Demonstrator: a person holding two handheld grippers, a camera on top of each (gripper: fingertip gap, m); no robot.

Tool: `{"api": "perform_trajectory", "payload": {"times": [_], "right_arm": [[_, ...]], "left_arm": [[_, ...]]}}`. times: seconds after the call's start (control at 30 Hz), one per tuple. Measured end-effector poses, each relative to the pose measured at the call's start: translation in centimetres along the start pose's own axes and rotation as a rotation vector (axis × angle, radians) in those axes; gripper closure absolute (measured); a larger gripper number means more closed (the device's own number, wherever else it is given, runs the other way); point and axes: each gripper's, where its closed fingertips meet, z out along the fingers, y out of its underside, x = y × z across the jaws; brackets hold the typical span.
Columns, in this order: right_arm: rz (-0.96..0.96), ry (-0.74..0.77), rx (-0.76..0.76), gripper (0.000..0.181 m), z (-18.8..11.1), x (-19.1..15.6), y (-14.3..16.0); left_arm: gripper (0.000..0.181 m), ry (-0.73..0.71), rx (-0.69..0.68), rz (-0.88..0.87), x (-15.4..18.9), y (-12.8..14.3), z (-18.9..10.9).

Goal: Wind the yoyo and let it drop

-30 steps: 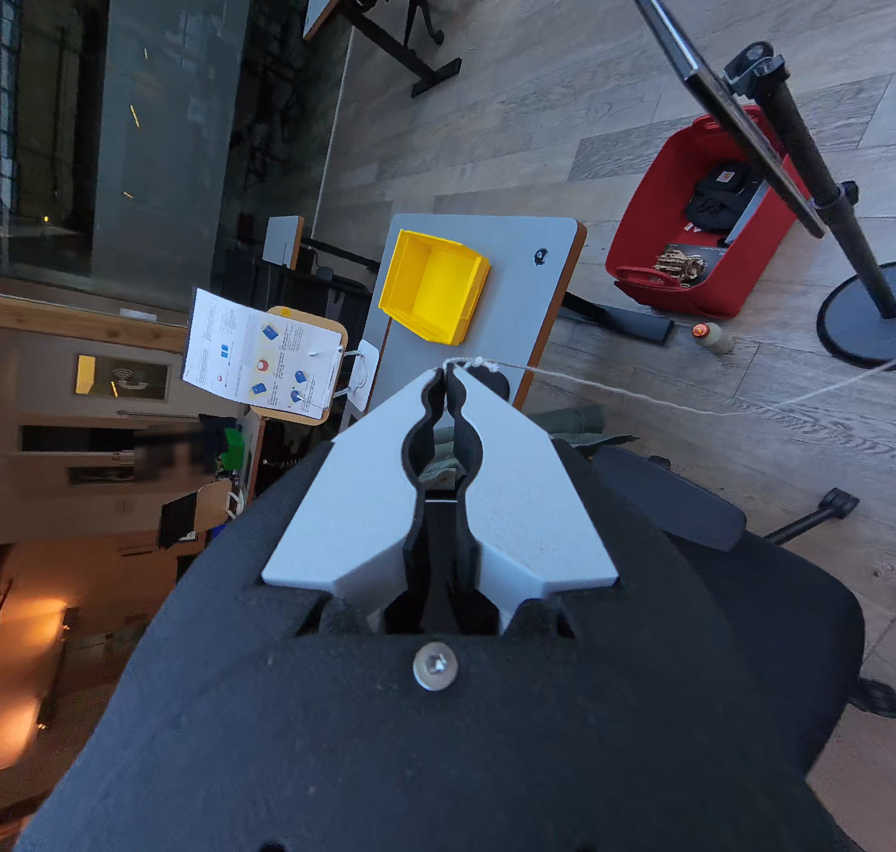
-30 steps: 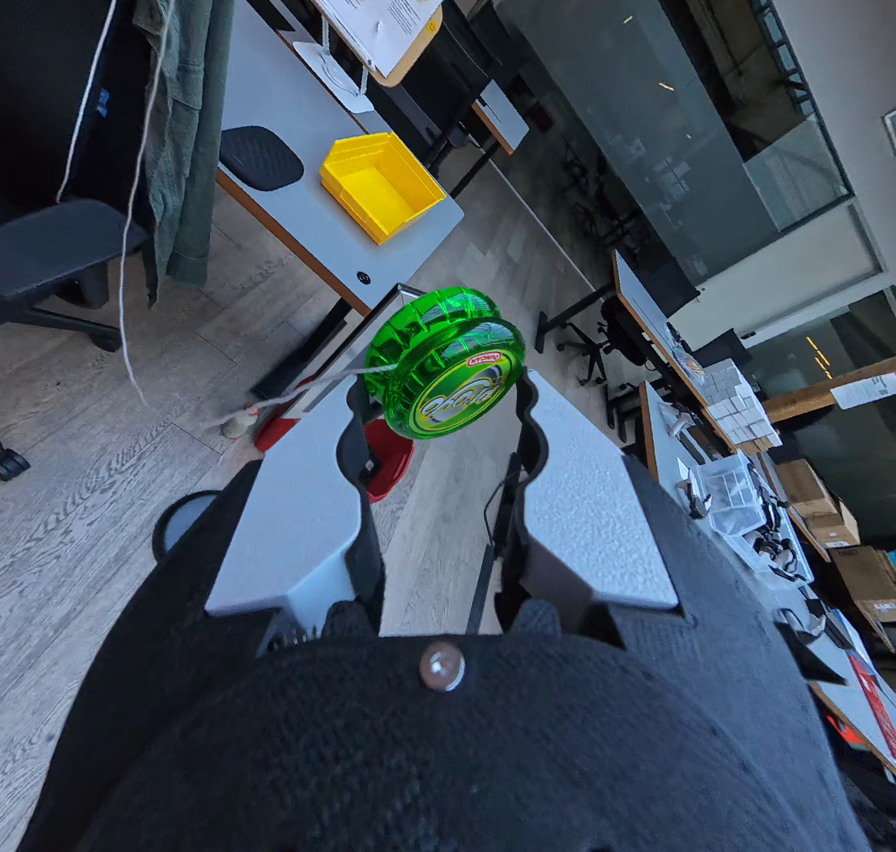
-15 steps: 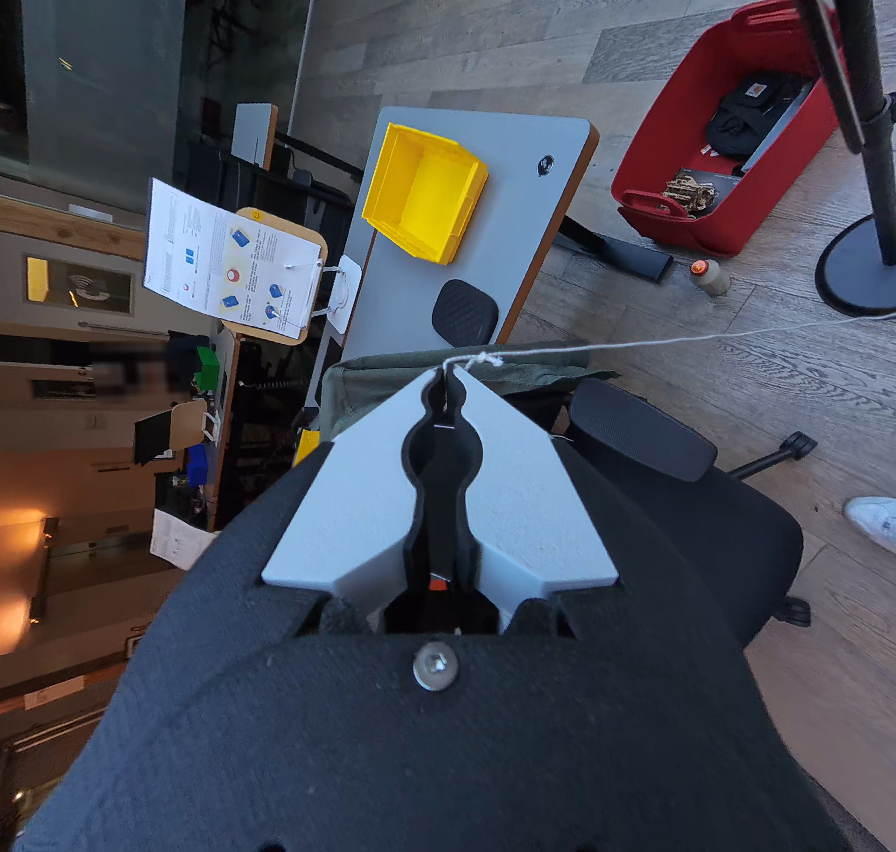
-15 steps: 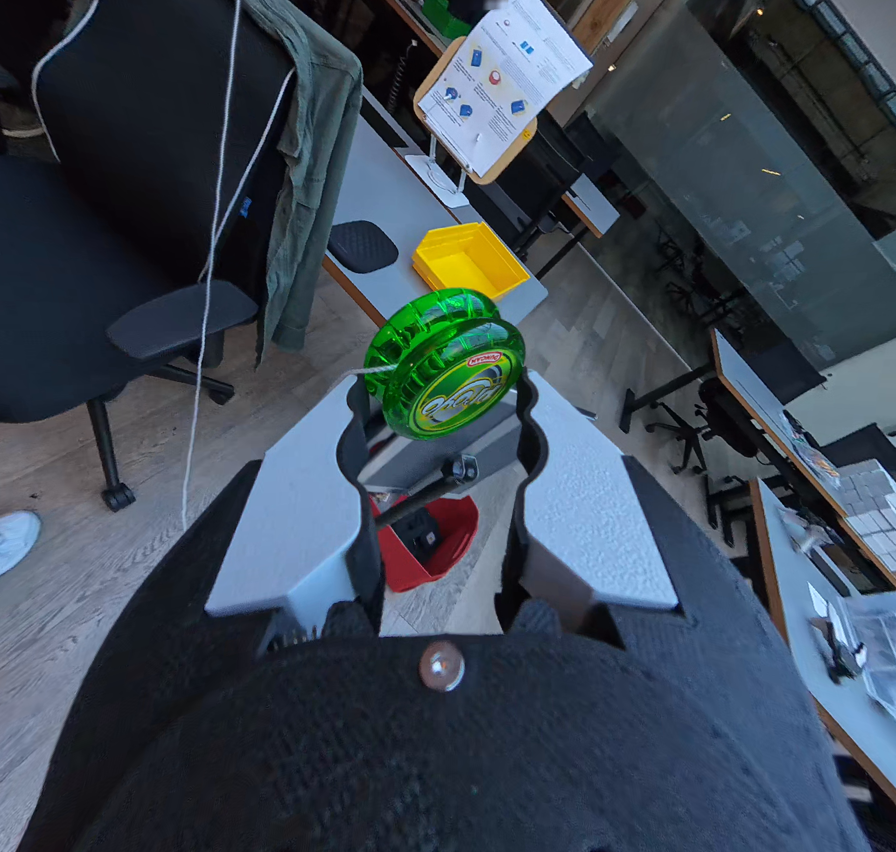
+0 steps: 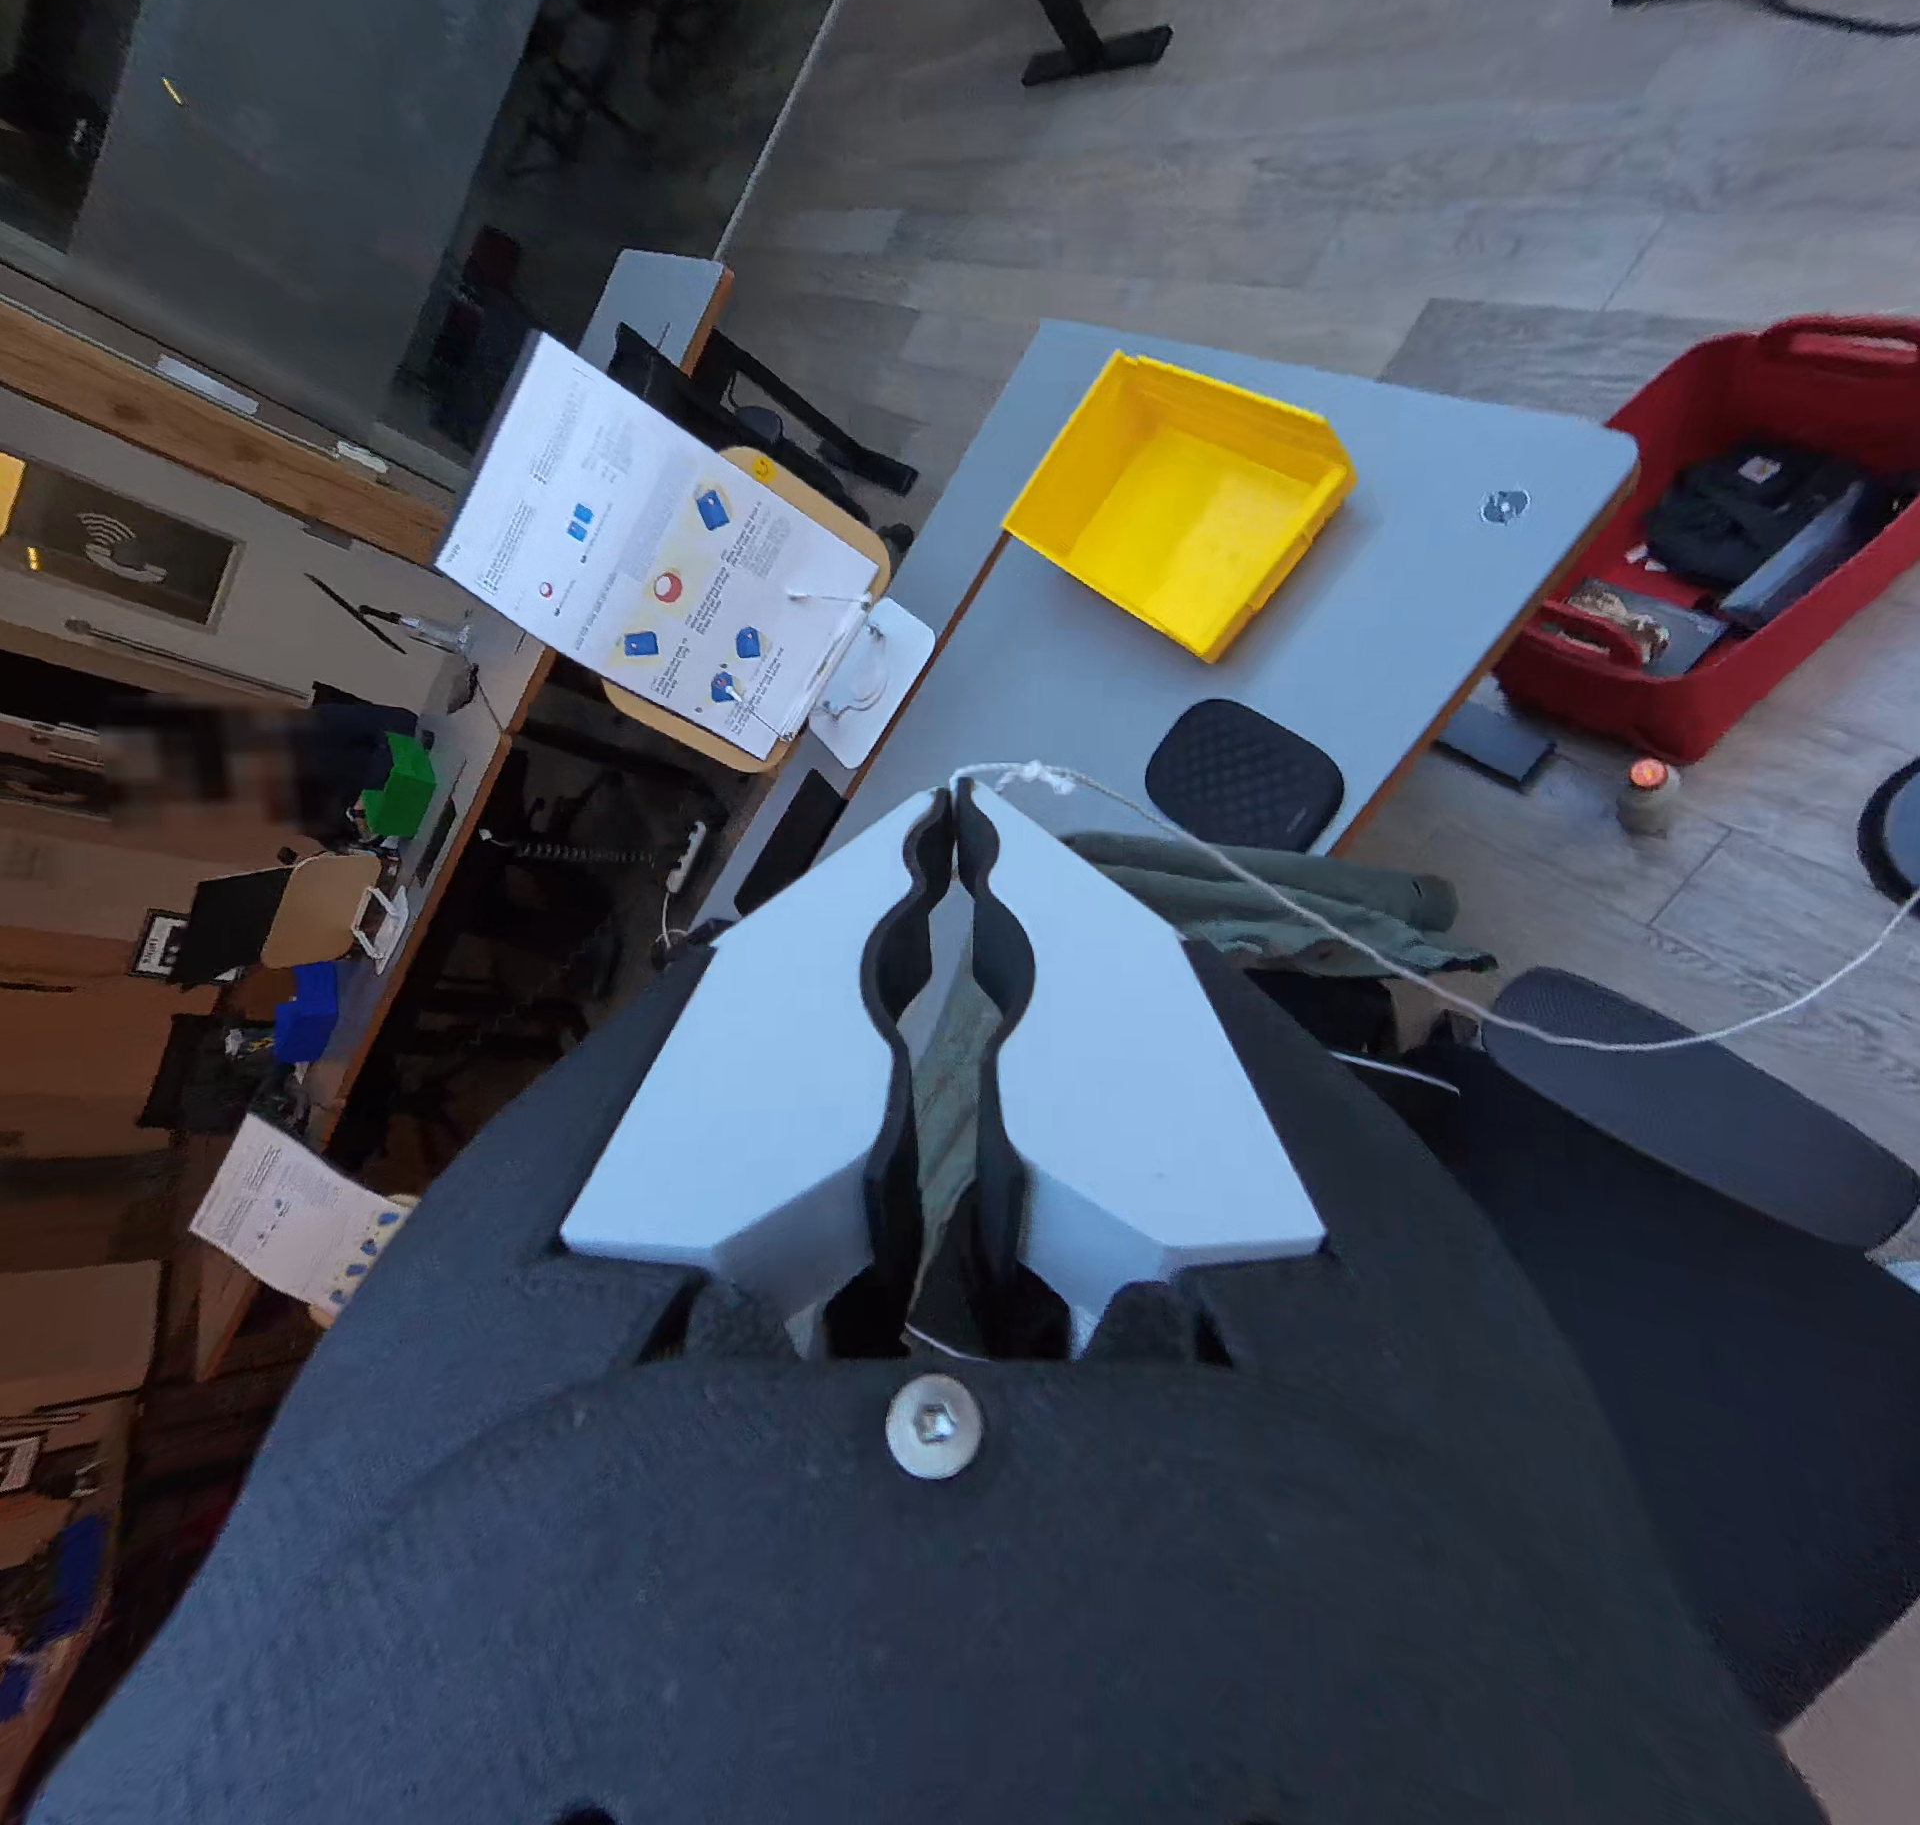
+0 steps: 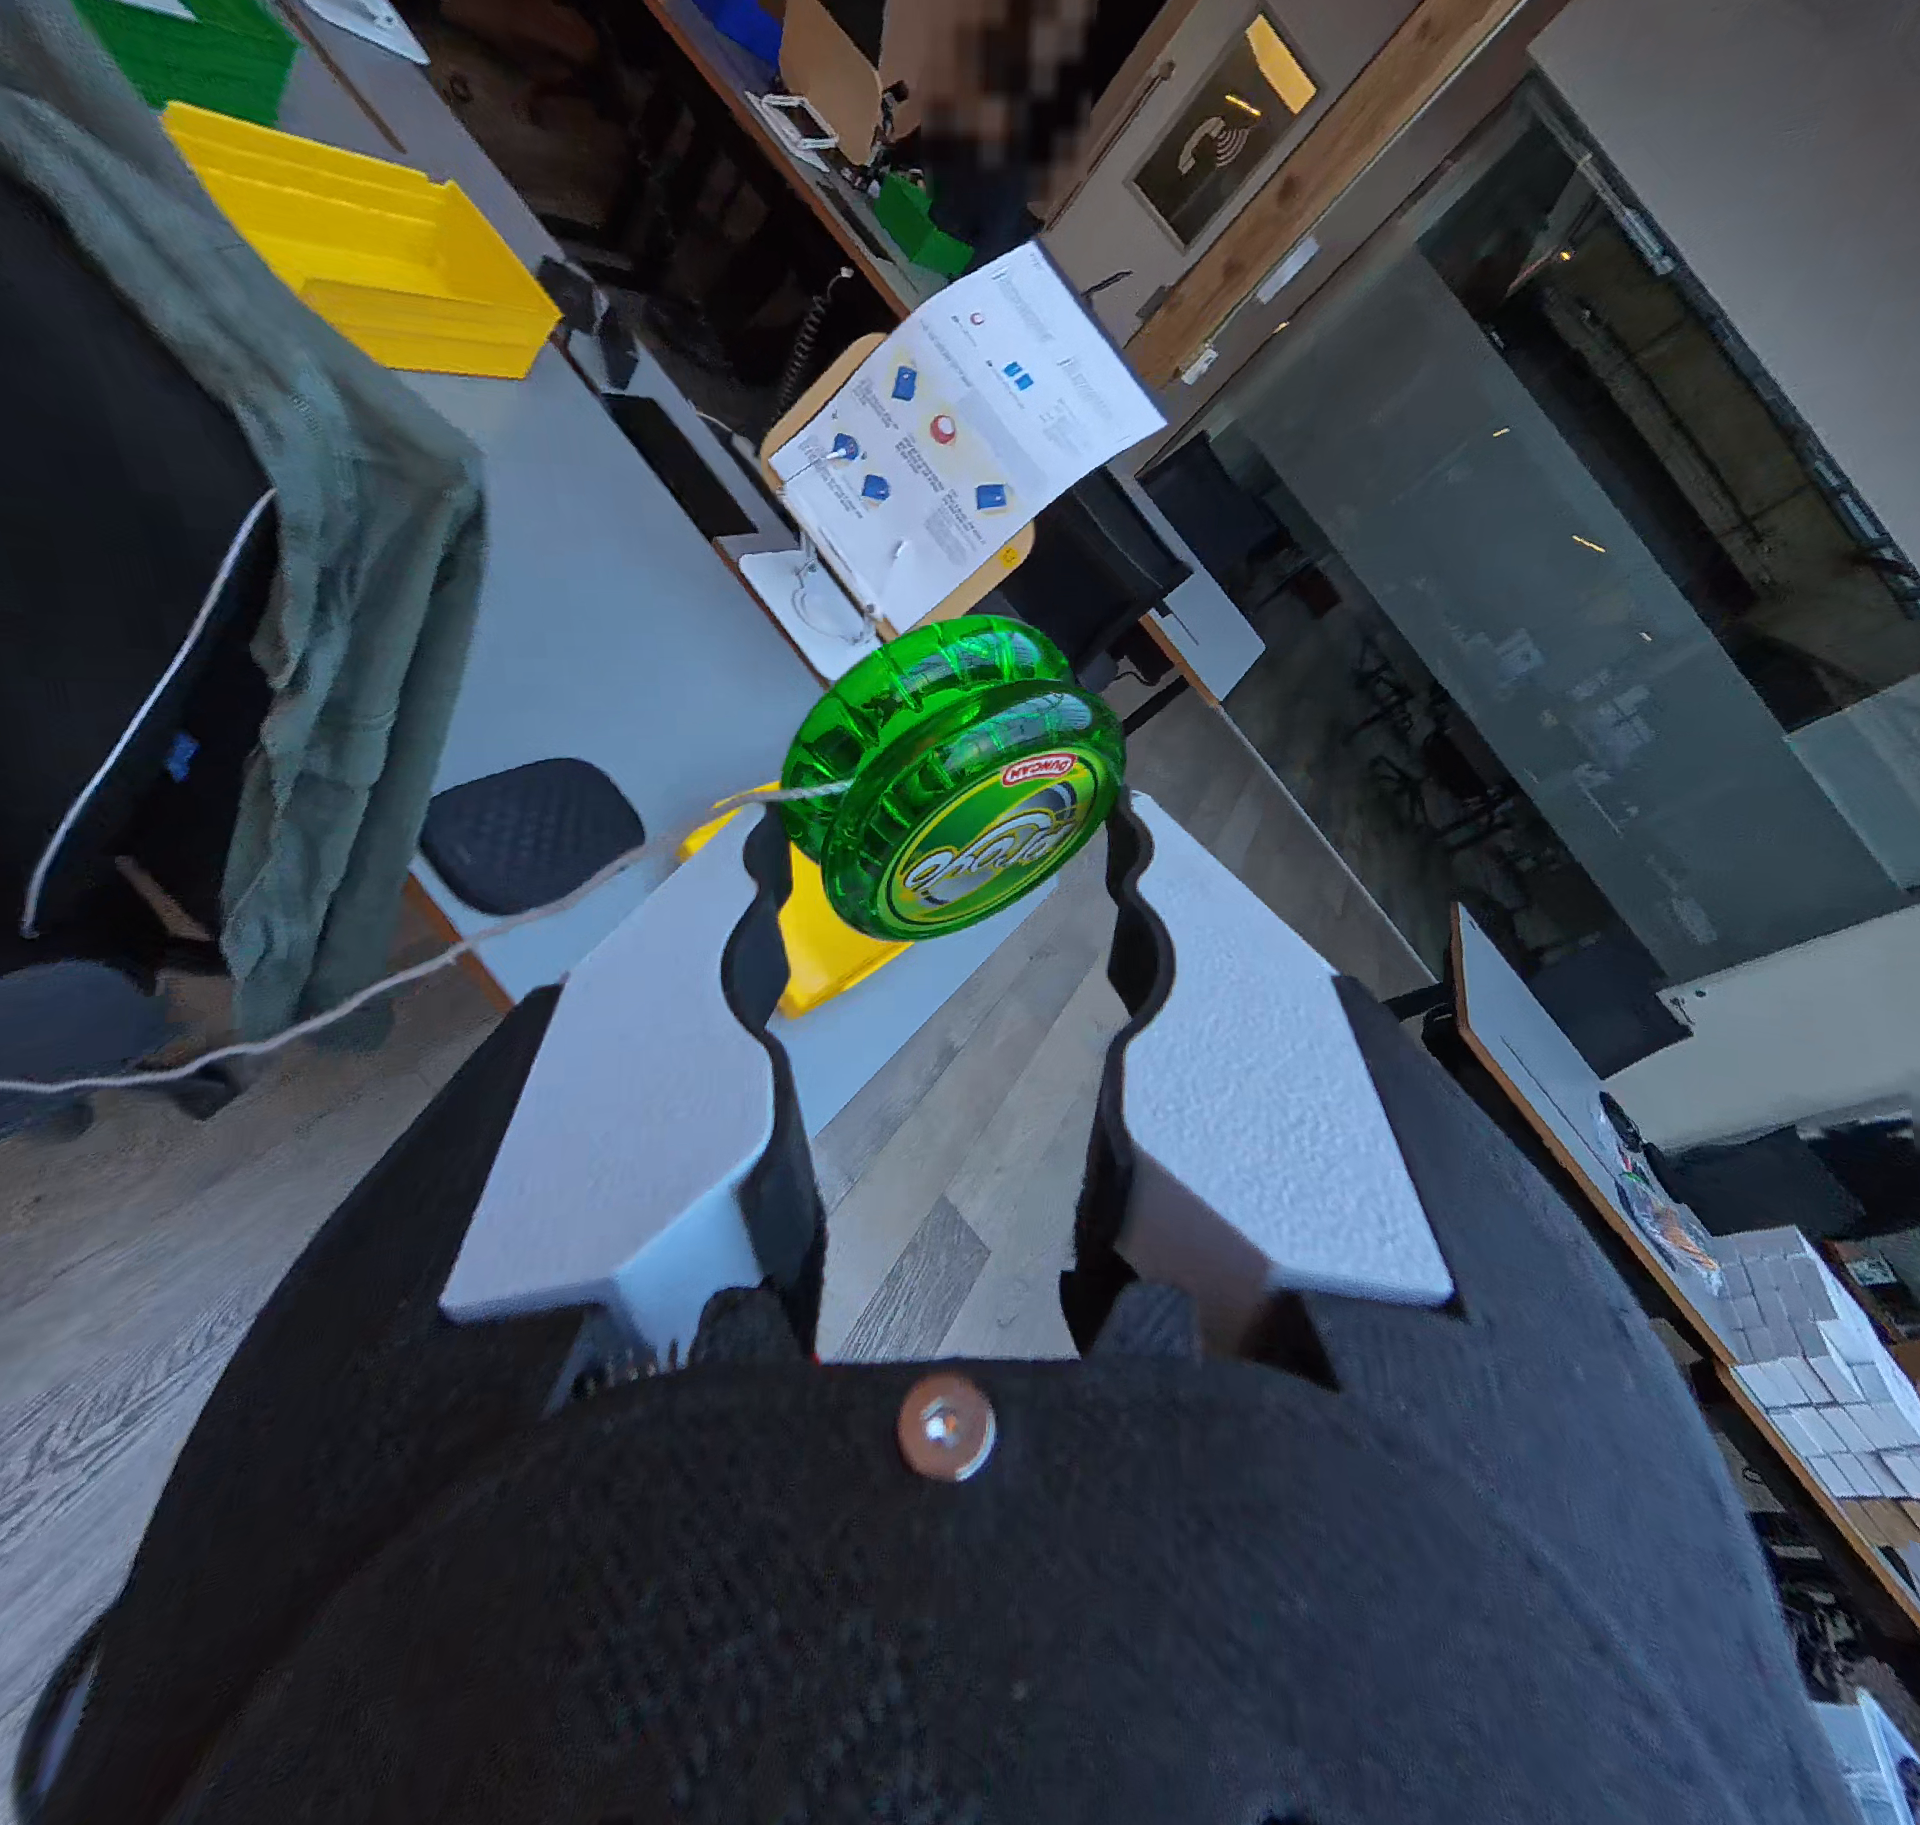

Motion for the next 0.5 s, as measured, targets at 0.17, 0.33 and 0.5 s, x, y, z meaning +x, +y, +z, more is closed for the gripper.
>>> {"api": "perform_trajectory", "payload": {"times": [0.17,0.33,0.5], "right_arm": [[0.033,0.032,-0.062,0.121,10.2,7.3,-2.4],[0.071,0.021,-0.134,0.121,20.5,12.2,-1.7],[0.170,-0.074,-0.140,0.121,31.0,13.9,2.4]], "left_arm": [[0.181,0.070,0.110,-0.160,-8.3,-5.3,4.0],[0.181,0.124,0.184,-0.269,-11.5,-9.6,11.6],[0.181,0.136,0.165,-0.312,-12.0,-11.4,23.7]]}}
